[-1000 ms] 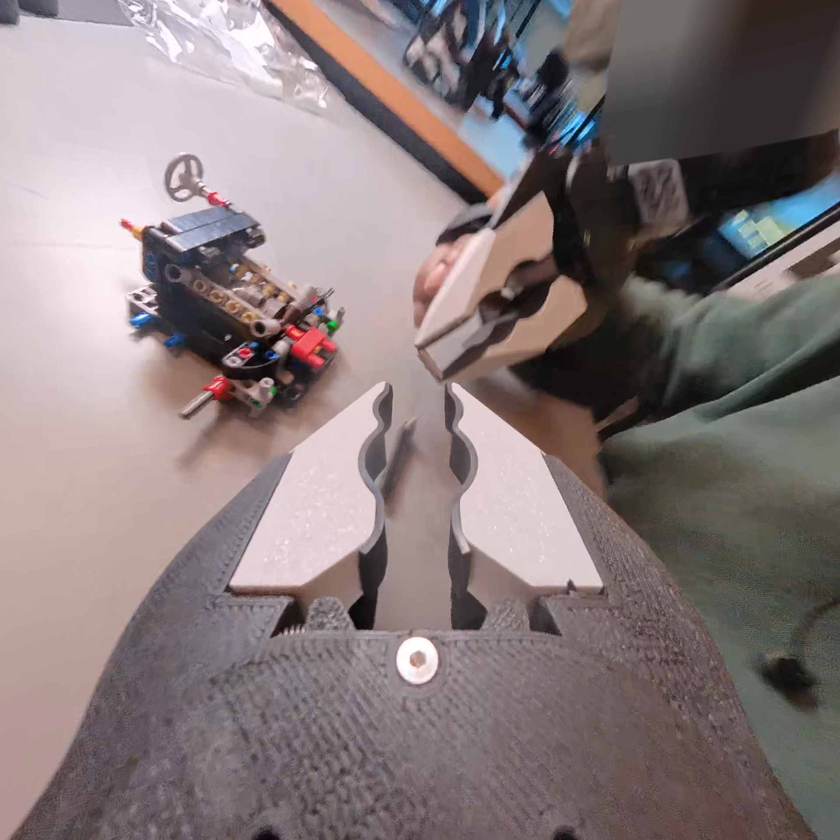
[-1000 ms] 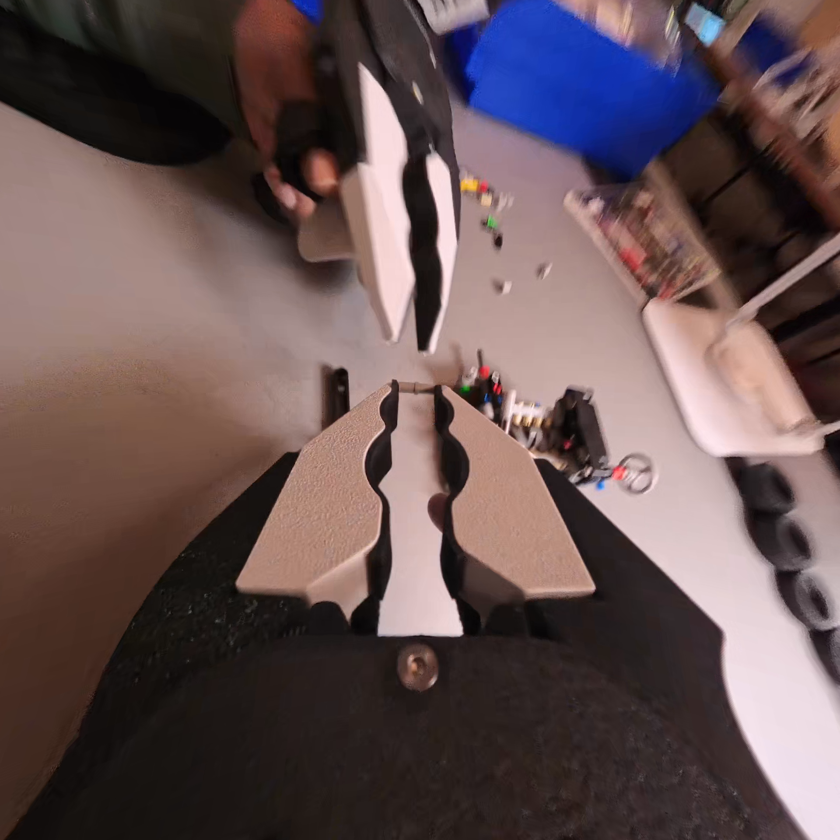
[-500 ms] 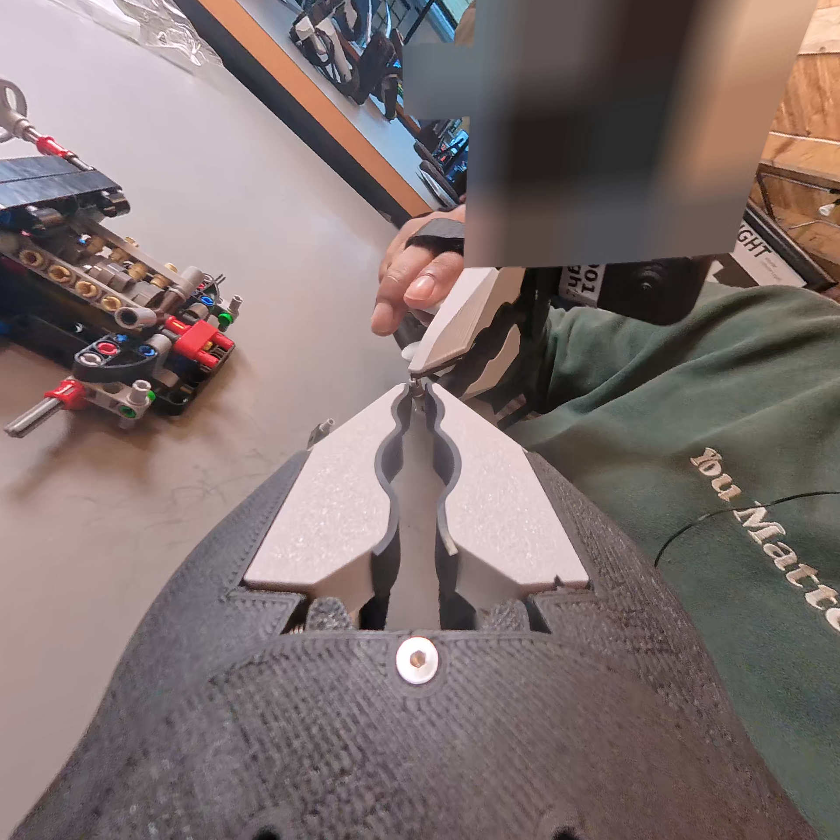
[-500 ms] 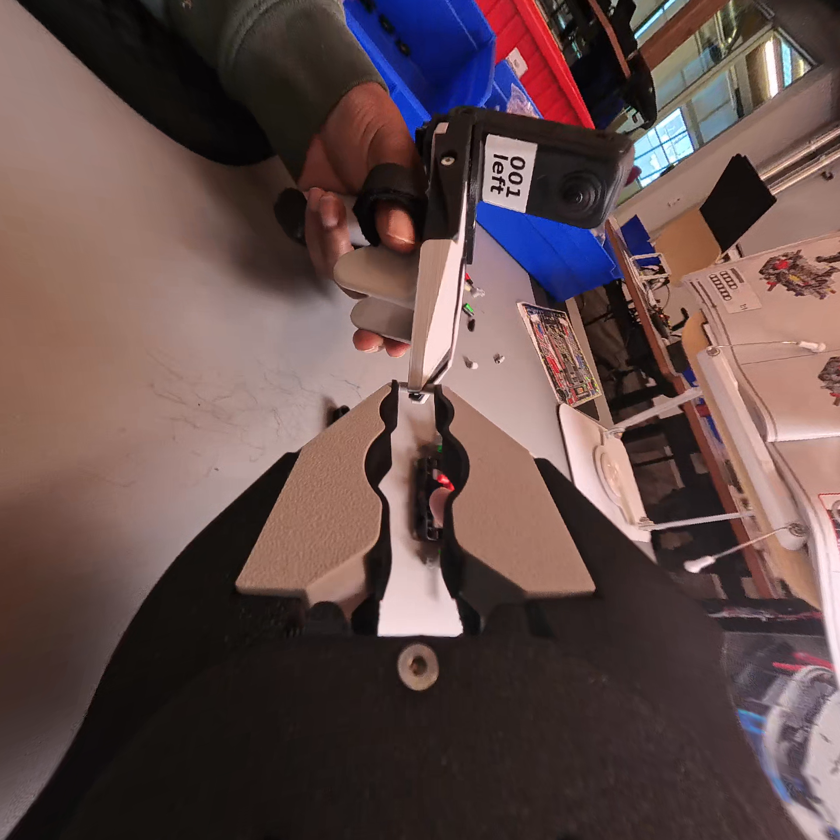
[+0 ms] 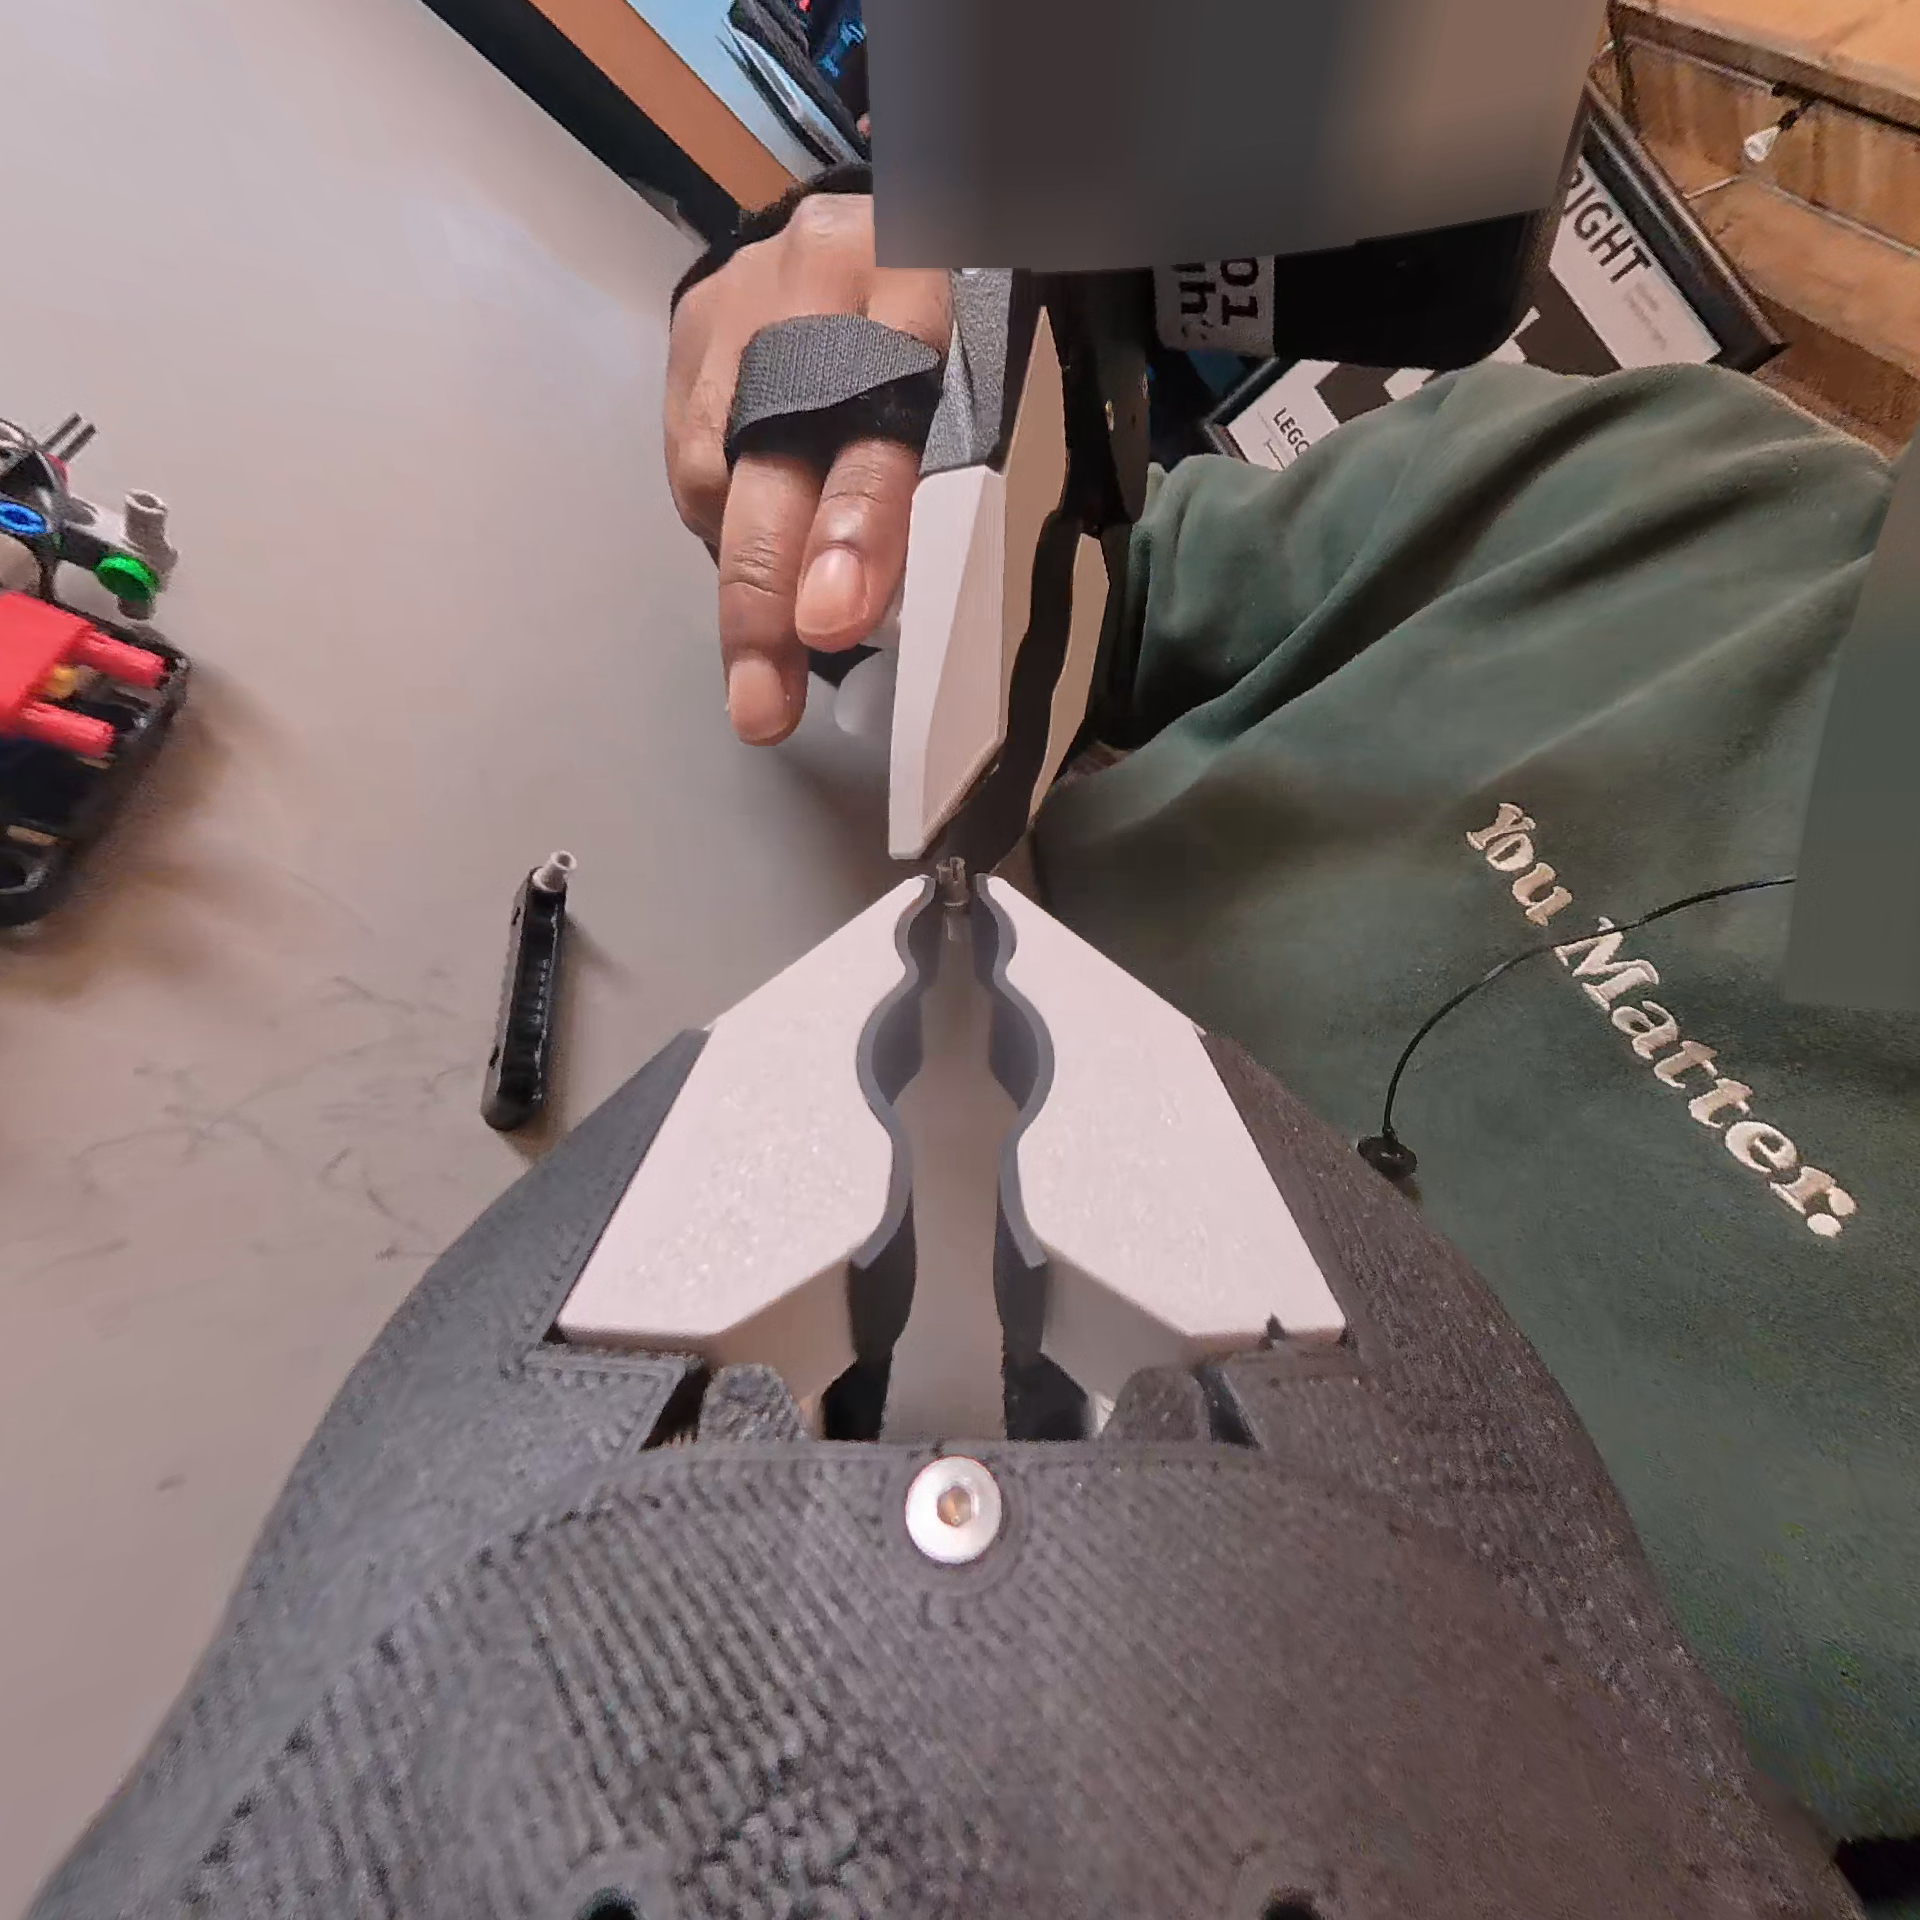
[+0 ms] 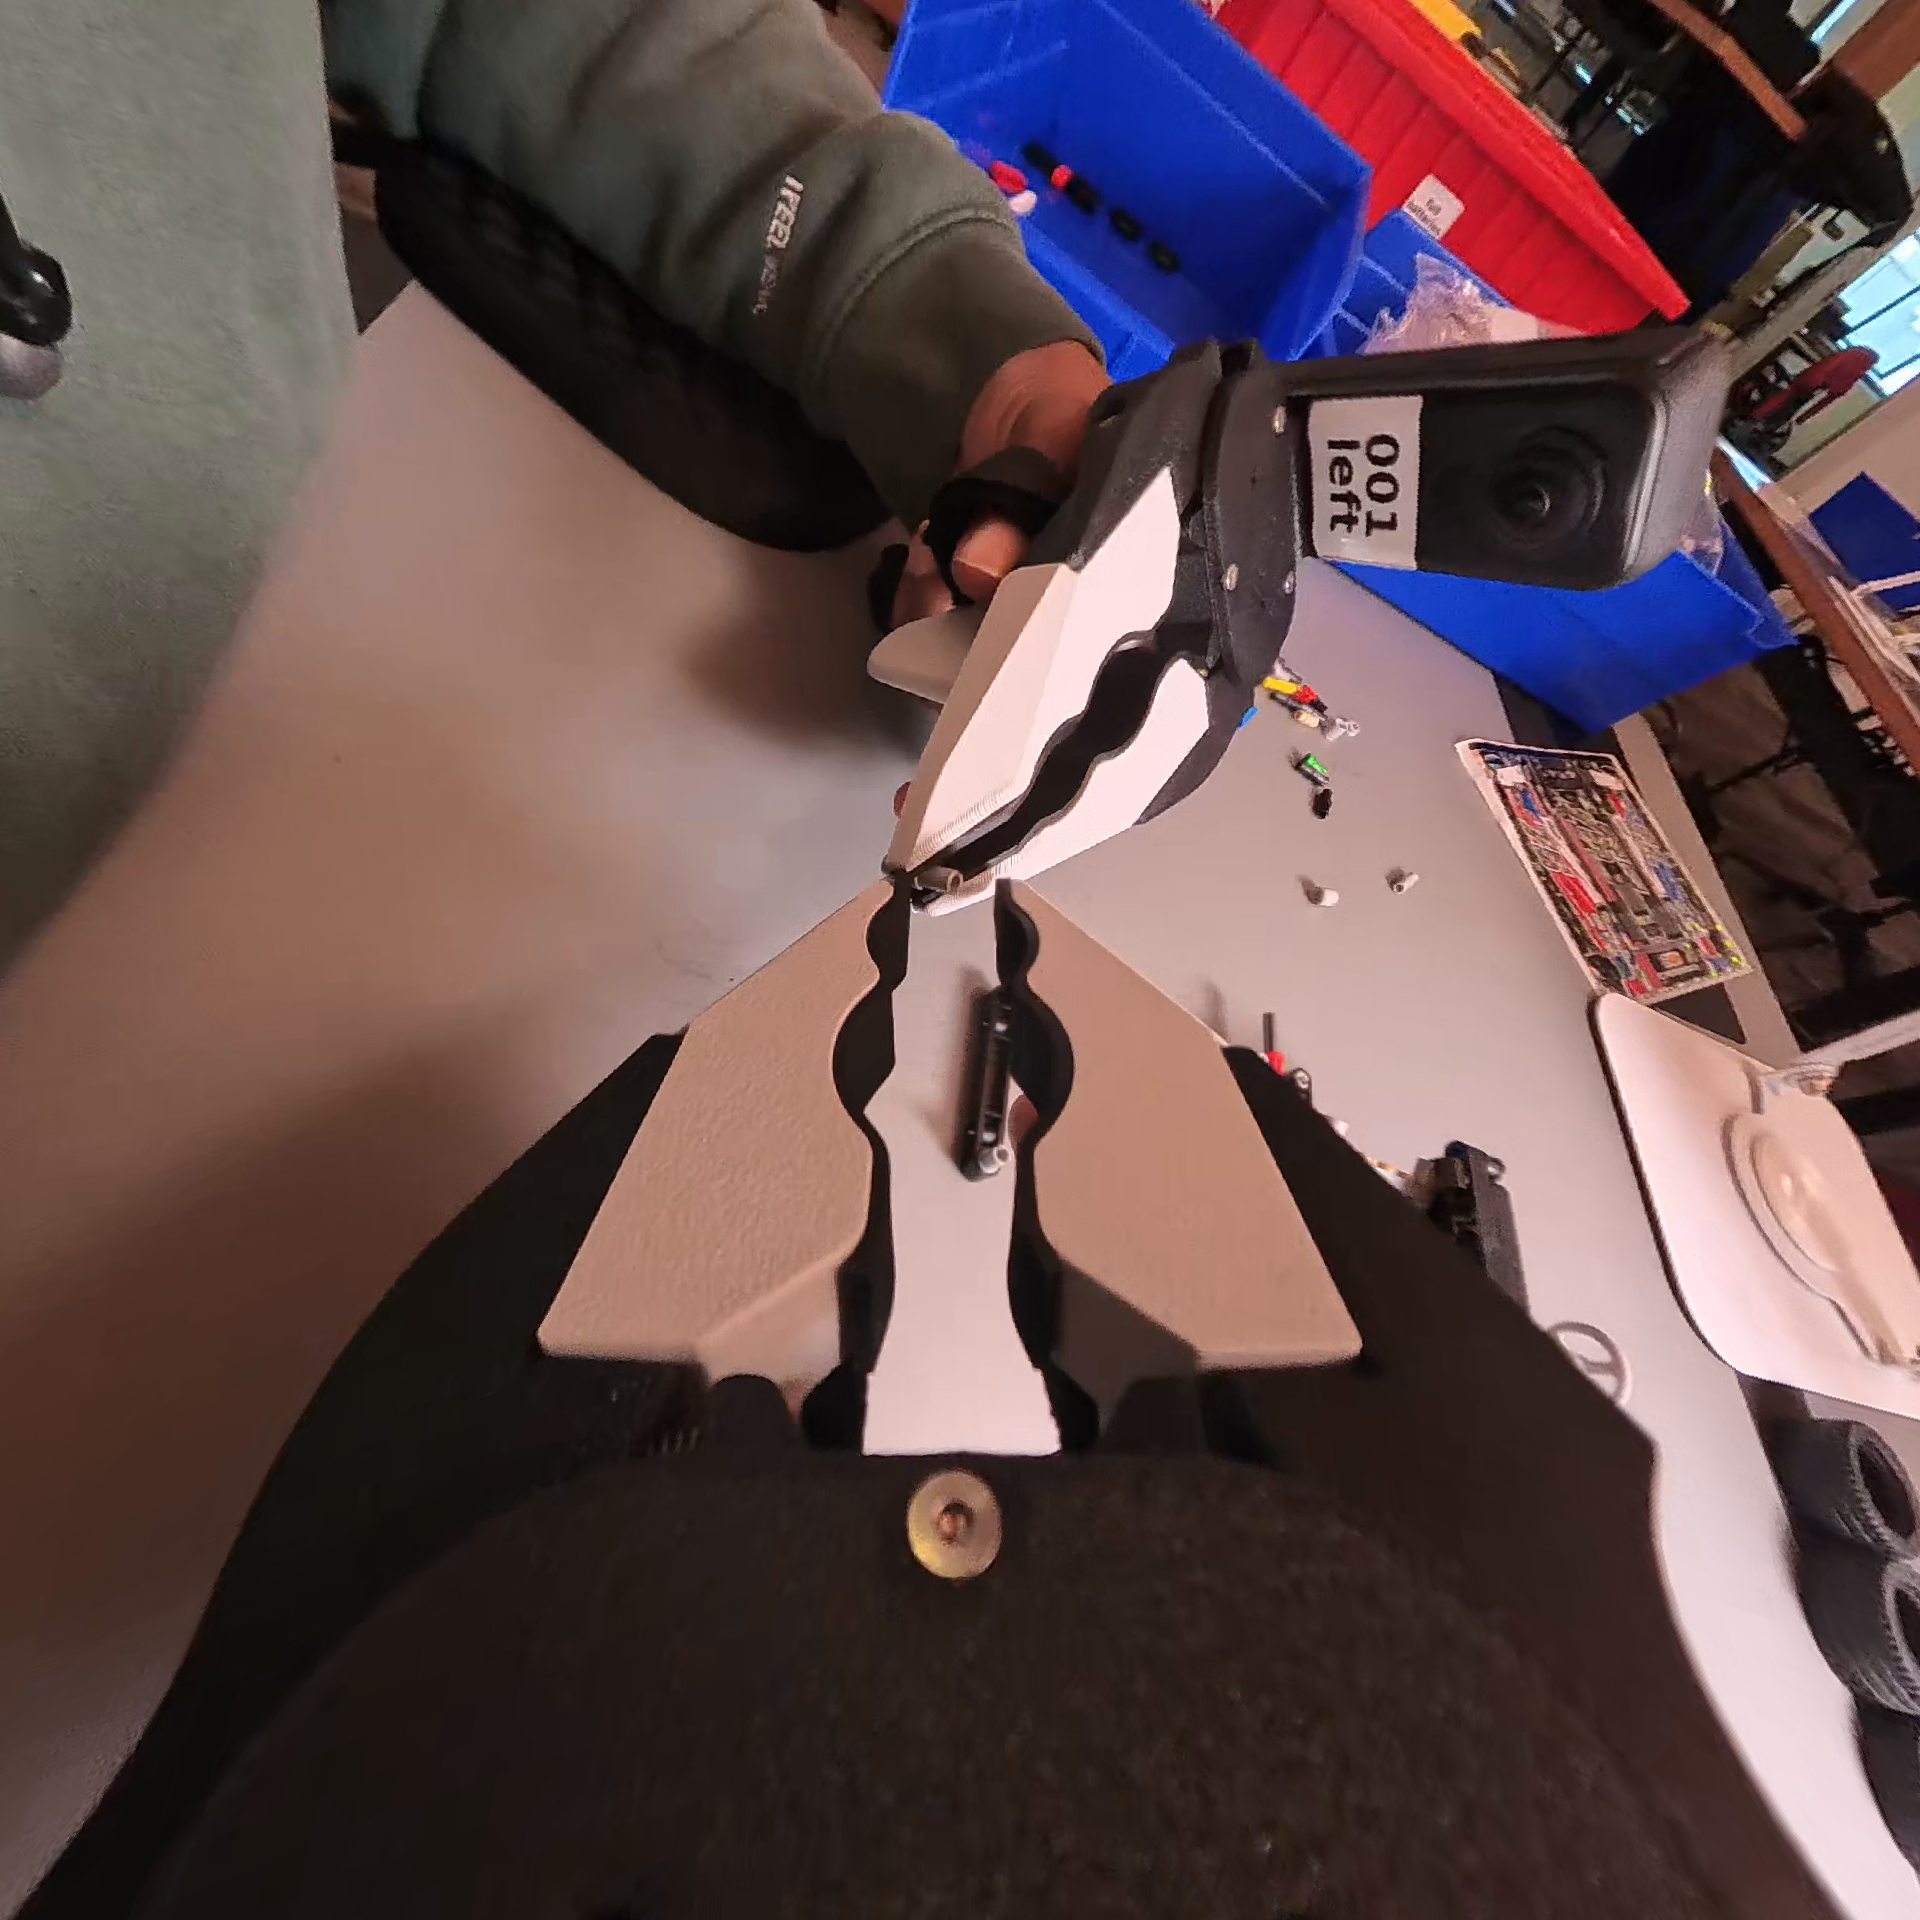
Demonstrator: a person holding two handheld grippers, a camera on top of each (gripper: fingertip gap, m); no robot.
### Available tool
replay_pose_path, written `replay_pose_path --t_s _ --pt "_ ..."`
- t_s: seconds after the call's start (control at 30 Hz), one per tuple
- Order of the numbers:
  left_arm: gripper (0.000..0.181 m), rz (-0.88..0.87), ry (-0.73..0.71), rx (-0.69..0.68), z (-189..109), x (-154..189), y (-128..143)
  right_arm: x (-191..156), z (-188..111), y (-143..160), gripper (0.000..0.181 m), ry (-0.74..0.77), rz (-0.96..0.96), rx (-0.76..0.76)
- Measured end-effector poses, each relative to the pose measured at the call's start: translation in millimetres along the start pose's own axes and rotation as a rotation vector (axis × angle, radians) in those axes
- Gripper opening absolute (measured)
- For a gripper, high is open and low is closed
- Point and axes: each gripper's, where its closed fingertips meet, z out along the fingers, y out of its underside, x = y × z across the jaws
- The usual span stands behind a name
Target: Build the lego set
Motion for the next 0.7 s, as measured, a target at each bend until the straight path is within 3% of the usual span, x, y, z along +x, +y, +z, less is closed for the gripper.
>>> replay_pose_path --t_s 0.2,0.37,0.7 --pt "0.004 -0.093 0.020 0.034 -5 -6 -3 3 4 3 0.009 0.074 -0.107 -0.043" --pt "0.004 -0.210 0.074 0.148 -14 -9 -19 20 1 0 0.008 0.187 -0.127 -0.024" --pt "0.004 -0.197 -0.041 0.246 -28 -27 -32 44 -1 16 0.001 0.291 0.038 -0.052"
